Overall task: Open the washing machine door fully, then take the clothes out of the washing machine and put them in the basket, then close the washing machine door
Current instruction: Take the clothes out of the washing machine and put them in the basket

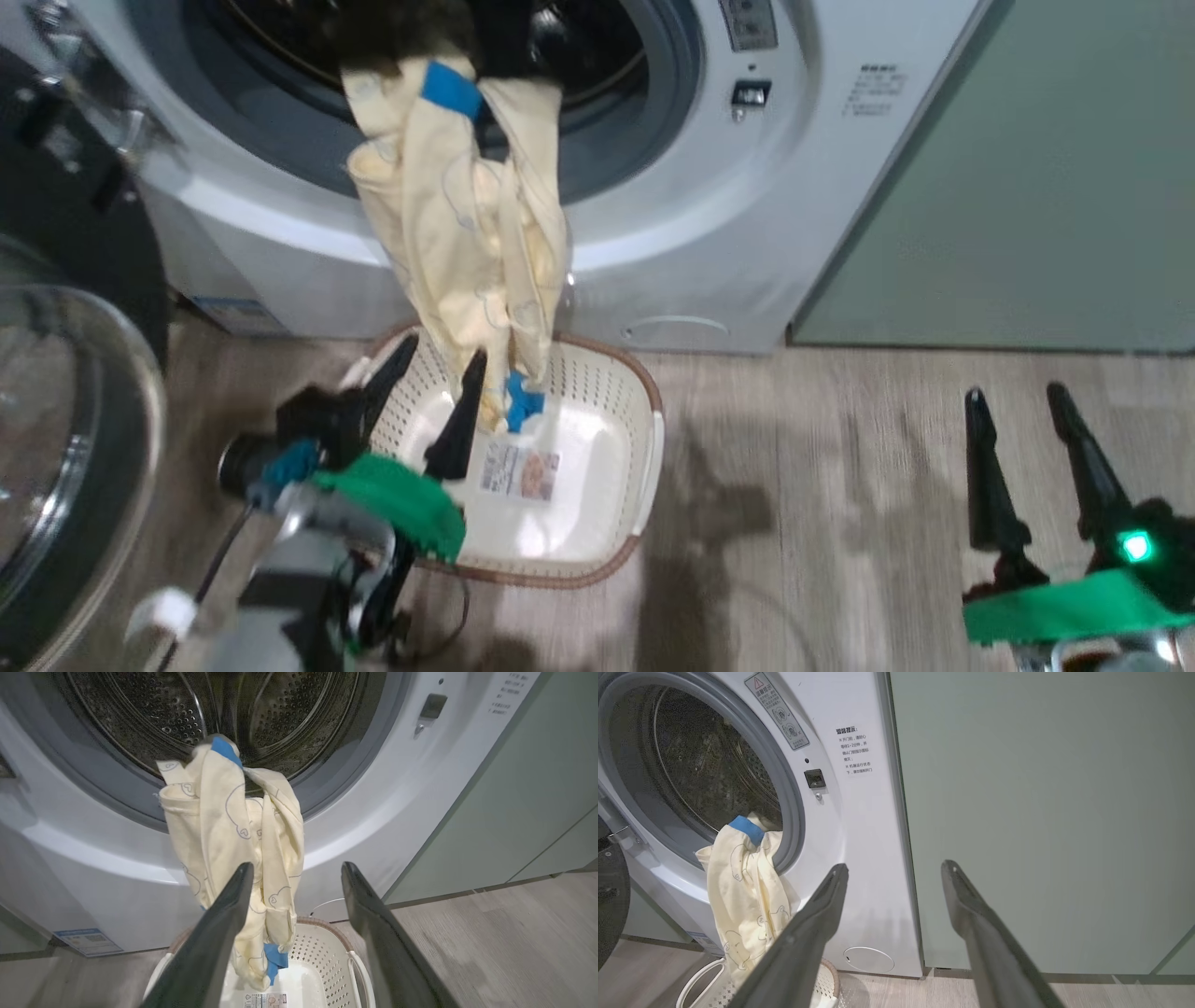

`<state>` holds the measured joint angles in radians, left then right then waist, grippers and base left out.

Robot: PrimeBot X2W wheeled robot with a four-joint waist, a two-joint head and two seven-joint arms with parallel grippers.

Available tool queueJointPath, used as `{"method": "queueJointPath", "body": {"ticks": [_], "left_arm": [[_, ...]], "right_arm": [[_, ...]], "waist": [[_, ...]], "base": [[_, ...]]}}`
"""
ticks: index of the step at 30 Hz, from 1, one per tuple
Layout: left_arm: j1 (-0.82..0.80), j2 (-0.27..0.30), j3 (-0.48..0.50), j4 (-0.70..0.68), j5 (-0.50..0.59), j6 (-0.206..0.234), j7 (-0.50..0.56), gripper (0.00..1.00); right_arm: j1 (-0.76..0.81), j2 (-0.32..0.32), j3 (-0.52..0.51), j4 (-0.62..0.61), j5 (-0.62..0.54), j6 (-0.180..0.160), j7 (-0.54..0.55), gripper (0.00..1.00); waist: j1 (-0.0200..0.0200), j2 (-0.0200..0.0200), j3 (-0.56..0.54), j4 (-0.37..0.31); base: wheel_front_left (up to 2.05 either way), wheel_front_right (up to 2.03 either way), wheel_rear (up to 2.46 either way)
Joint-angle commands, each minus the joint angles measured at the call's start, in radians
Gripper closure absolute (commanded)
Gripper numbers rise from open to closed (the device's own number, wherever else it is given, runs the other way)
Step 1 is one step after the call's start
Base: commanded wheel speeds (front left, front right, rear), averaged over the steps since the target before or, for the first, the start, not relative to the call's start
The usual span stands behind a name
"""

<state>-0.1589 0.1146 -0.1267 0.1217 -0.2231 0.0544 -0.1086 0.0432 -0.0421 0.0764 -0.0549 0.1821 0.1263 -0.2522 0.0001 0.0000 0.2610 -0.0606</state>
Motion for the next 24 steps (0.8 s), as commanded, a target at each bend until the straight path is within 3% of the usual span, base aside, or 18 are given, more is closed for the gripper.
{"method": "queueJointPath", "body": {"ticks": [1, 13, 24], "left_arm": [[-0.075, 0.013, 0.029, 0.007, -0.006, -0.007, -0.01, 0.0], [-0.409, 0.025, 0.028, 0.377, -0.019, -0.036, -0.042, 0.0], [-0.645, 0.082, 0.054, 0.685, -0.021, -0.022, -0.082, 0.0]], "right_arm": [[-0.043, -0.009, 0.027, -0.037, -0.001, 0.004, -0.01, 0.0], [-0.128, -0.008, 0.033, -0.052, 0.036, 0.004, -0.01, 0.0], [-0.172, -0.008, 0.038, -0.054, 0.073, 0.004, -0.01, 0.0]], "waist": [[-0.0001, 0.0, 0.044, -0.022], [-0.0001, 0.0, 0.206, -0.101], [-0.0001, 0.0, 0.29, -0.156]], "base": [[0.0, 0.0, 0.0], [0.0, 0.0, 0.0], [0.0, 0.0, 0.0]]}}
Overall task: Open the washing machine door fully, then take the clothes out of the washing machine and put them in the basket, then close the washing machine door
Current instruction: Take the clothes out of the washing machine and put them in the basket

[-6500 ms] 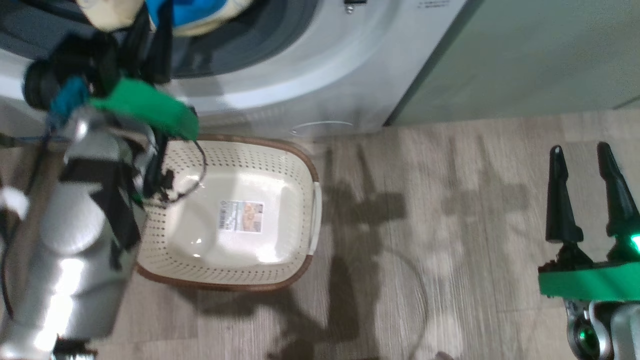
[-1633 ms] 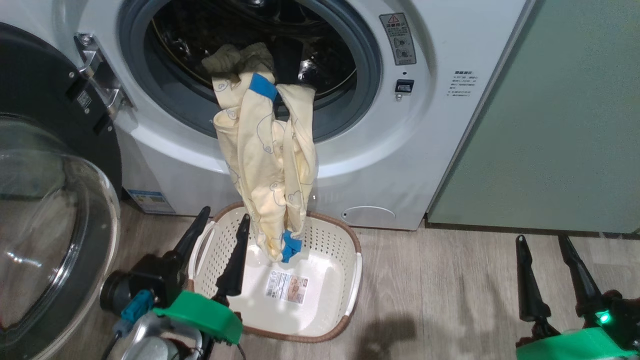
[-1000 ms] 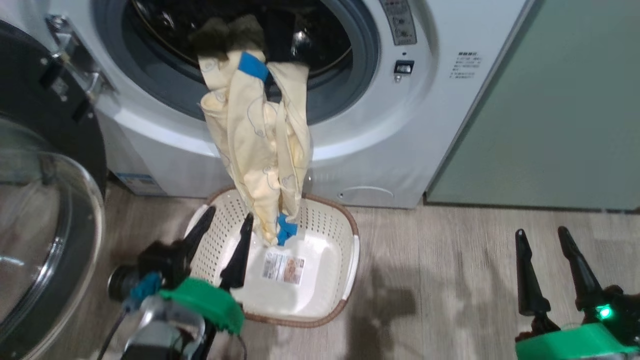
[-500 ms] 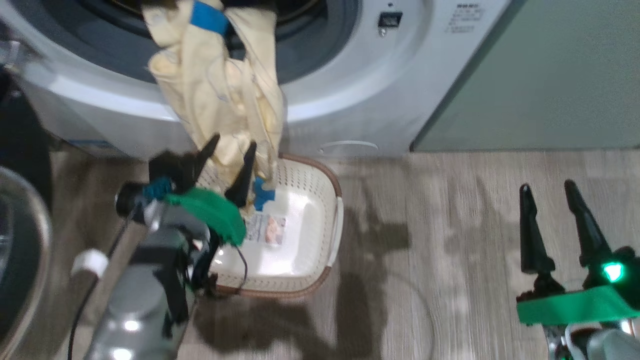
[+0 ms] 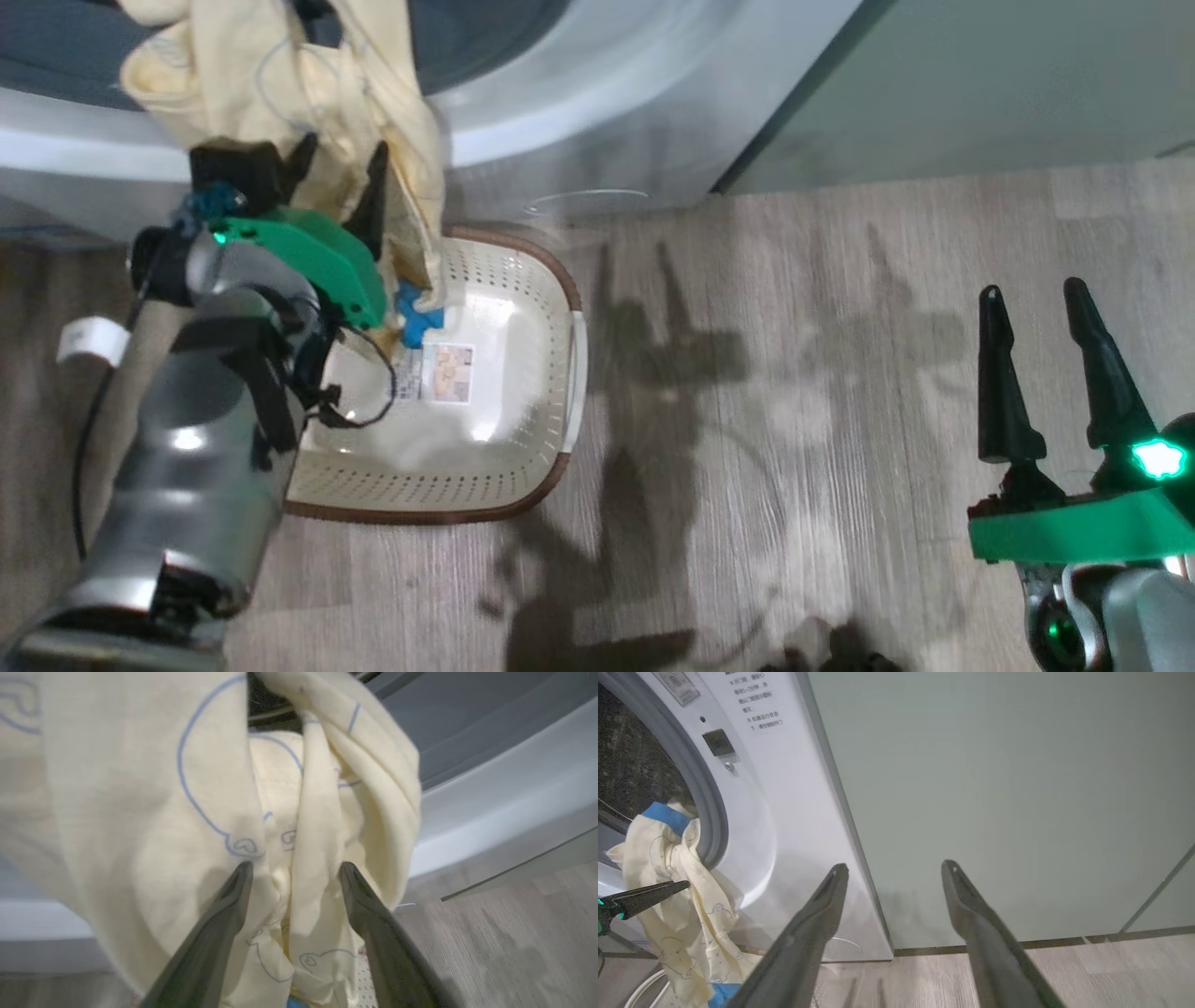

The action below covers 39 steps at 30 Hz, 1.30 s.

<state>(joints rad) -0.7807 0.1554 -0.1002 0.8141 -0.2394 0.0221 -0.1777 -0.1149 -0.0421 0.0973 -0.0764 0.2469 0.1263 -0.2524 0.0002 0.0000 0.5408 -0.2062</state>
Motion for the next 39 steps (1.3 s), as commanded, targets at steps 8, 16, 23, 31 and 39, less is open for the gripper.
{"method": "queueJointPath", "body": {"ticks": [8, 16, 23, 31, 39], "left_arm": [[-0.096, 0.047, 0.051, 0.118, -0.027, 0.03, -0.048, 0.0], [-0.144, 0.035, 0.044, 0.195, -0.035, 0.016, -0.072, 1.0], [-0.134, 0.018, 0.034, 0.213, -0.04, -0.007, -0.081, 1.0], [-0.032, -0.007, 0.026, 0.028, -0.017, -0.016, -0.084, 1.0], [0.178, -0.041, 0.044, -0.437, 0.04, 0.016, -0.084, 1.0]], "right_arm": [[-0.017, -0.008, 0.018, -0.033, 0.017, 0.004, -0.009, 0.0], [-0.019, -0.008, 0.025, -0.035, 0.016, 0.004, -0.009, 0.0], [-0.011, -0.008, 0.016, -0.035, 0.015, 0.004, -0.009, 0.0], [0.001, -0.008, 0.004, -0.036, 0.003, 0.004, -0.009, 0.0], [0.008, -0.008, -0.008, -0.042, -0.024, 0.004, -0.009, 0.0]], "waist": [[-0.0002, 0.0, 0.017, -0.018], [-0.0002, 0.0, 0.013, -0.019], [-0.0002, 0.0, 0.002, -0.005], [-0.0002, 0.0, -0.016, 0.034], [-0.0002, 0.0, -0.045, 0.086]], "base": [[0.0, 0.0, 0.0], [0.0, 0.0, 0.0], [0.0, 0.0, 0.0], [0.0, 0.0, 0.0], [0.0, 0.0, 0.0]]}}
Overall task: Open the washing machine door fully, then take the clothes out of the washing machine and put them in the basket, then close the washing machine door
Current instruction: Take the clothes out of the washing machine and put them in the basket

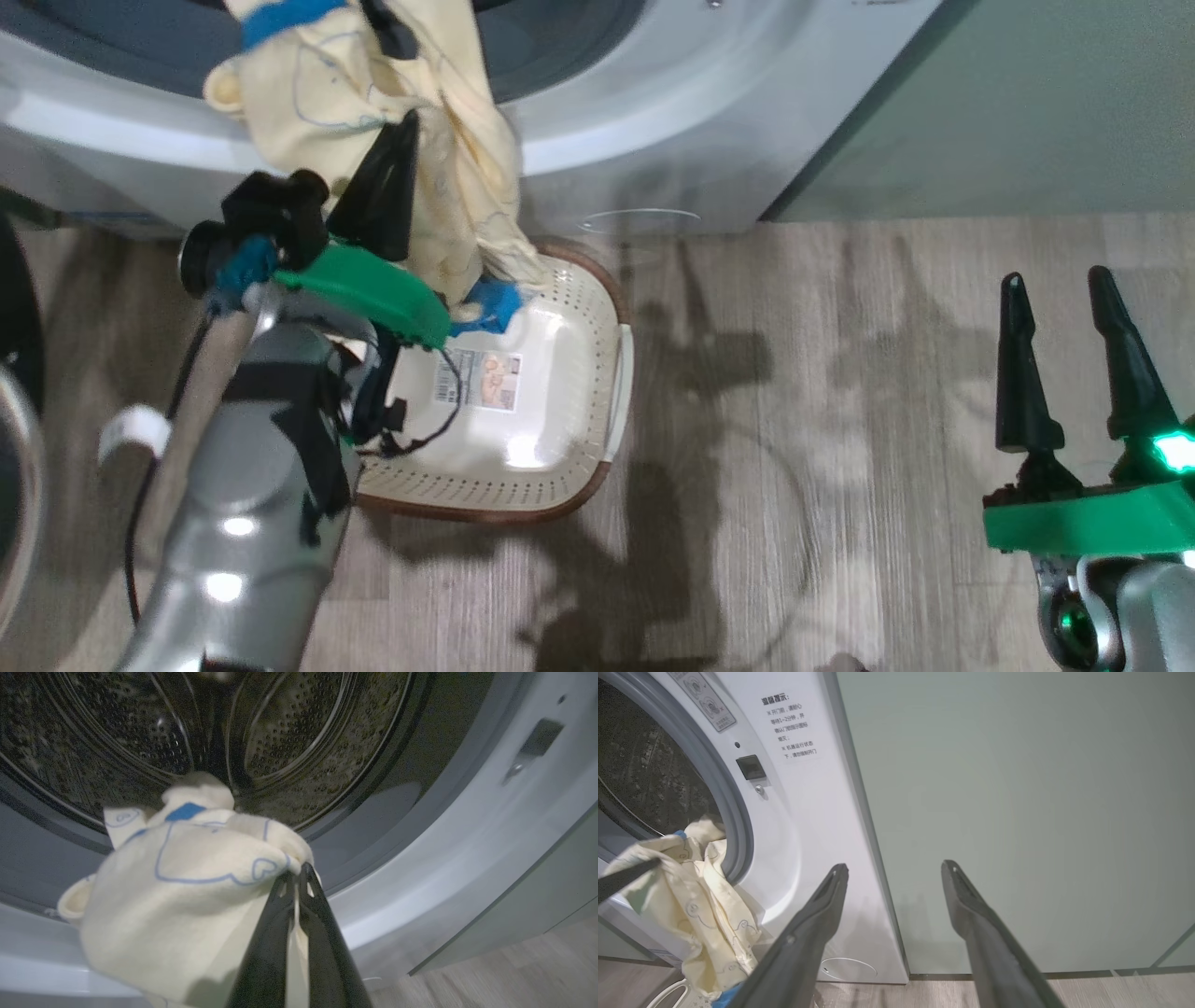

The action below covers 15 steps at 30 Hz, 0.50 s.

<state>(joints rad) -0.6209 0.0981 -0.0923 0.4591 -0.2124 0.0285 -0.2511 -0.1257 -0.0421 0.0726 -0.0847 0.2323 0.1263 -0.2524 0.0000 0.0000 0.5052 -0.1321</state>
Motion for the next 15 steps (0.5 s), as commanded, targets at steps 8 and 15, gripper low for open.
{"method": "queueJointPath", "body": {"ticks": [8, 15], "left_arm": [[0.174, 0.0, 0.046, -0.398, 0.052, 0.03, -0.011, 1.0], [0.291, -0.016, 0.026, -0.588, 0.074, 0.042, -0.011, 1.0]], "right_arm": [[0.023, -0.008, 0.013, -0.033, -0.027, 0.004, -0.009, 0.0], [0.026, -0.008, 0.008, -0.035, -0.042, 0.004, -0.009, 0.0]], "waist": [[0.0, 0.0, -0.038, 0.047], [0.0, 0.0, -0.049, 0.083]], "base": [[0.0, 0.0, 0.0], [0.0, 0.0, 0.0]]}}
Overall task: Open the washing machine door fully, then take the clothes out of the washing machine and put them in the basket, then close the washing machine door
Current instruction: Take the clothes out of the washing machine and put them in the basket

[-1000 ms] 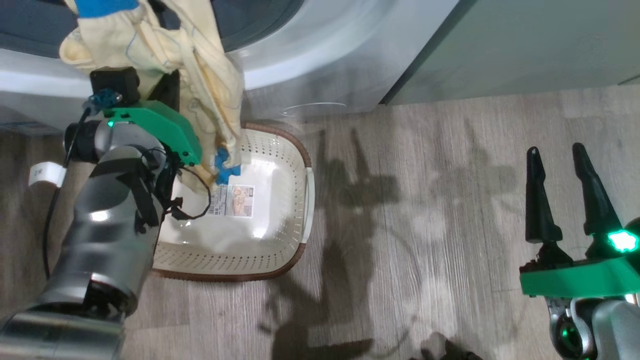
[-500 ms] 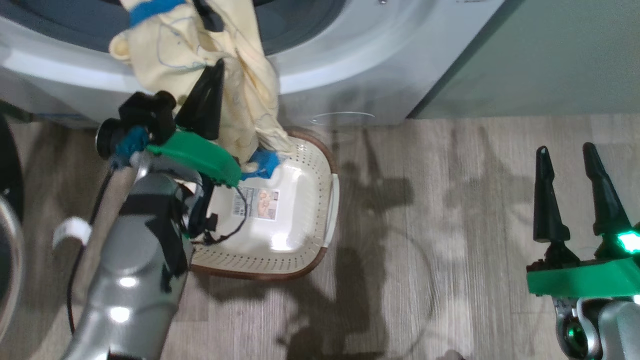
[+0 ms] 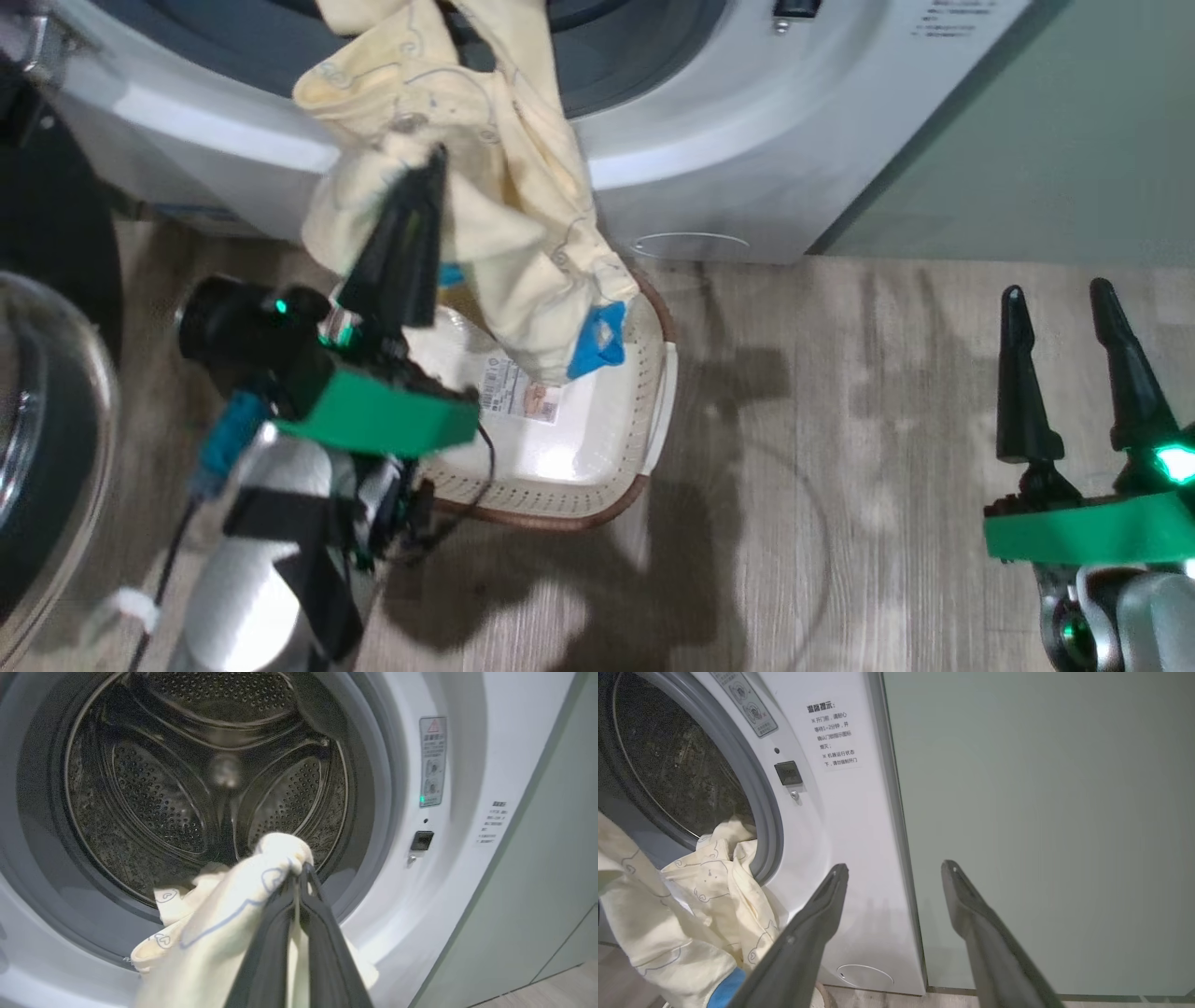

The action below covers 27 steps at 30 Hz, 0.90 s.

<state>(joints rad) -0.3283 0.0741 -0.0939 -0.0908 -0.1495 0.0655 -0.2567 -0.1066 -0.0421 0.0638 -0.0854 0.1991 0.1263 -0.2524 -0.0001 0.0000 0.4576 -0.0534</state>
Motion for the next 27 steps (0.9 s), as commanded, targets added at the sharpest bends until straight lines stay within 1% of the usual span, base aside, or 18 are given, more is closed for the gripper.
{"method": "queueJointPath", "body": {"ticks": [1, 5, 10, 14, 15, 21, 27], "left_arm": [[0.014, 0.006, 0.02, -0.051, 0.012, 0.006, -0.005, 1.0], [0.079, 0.001, -0.007, -0.043, 0.003, 0.008, 0.002, 1.0], [0.118, -0.001, -0.02, 0.053, -0.015, 0.005, 0.018, 1.0], [0.101, -0.002, -0.027, 0.217, -0.046, -0.016, 0.025, 1.0], [0.073, -0.003, -0.032, 0.304, -0.058, -0.029, 0.03, 1.0], [-0.061, -0.002, -0.057, 0.57, -0.061, -0.069, 0.02, 1.0], [-0.212, -0.001, -0.08, 0.827, -0.054, -0.095, 0.012, 1.0]], "right_arm": [[0.008, -0.008, 0.015, -0.035, -0.011, 0.004, -0.009, 0.0], [0.007, -0.008, 0.02, -0.034, -0.013, 0.004, -0.009, 0.0], [-0.001, -0.008, 0.032, -0.034, -0.008, 0.004, -0.009, 0.0], [-0.009, -0.008, 0.038, -0.033, 0.002, 0.004, -0.009, 0.0], [-0.012, -0.008, 0.039, -0.033, 0.006, 0.004, -0.009, 0.0], [-0.033, -0.008, 0.046, -0.031, 0.019, 0.004, -0.009, 0.0], [-0.048, -0.008, 0.047, -0.029, 0.04, 0.004, -0.009, 0.0]], "waist": [[0.0001, 0.0, -0.002, 0.01], [0.0001, 0.0, 0.001, 0.019], [0.0001, 0.0, 0.014, 0.011], [0.0001, 0.0, 0.036, -0.007], [0.0001, 0.0, 0.047, -0.015], [0.0001, 0.0, 0.085, -0.051], [0.0001, 0.0, 0.128, -0.096]], "base": [[0.0, 0.0, 0.0], [0.0, 0.0, 0.0], [0.0, 0.0, 0.0], [0.0, 0.0, 0.0], [0.0, 0.0, 0.0], [0.0, 0.0, 0.0], [0.0, 0.0, 0.0]]}}
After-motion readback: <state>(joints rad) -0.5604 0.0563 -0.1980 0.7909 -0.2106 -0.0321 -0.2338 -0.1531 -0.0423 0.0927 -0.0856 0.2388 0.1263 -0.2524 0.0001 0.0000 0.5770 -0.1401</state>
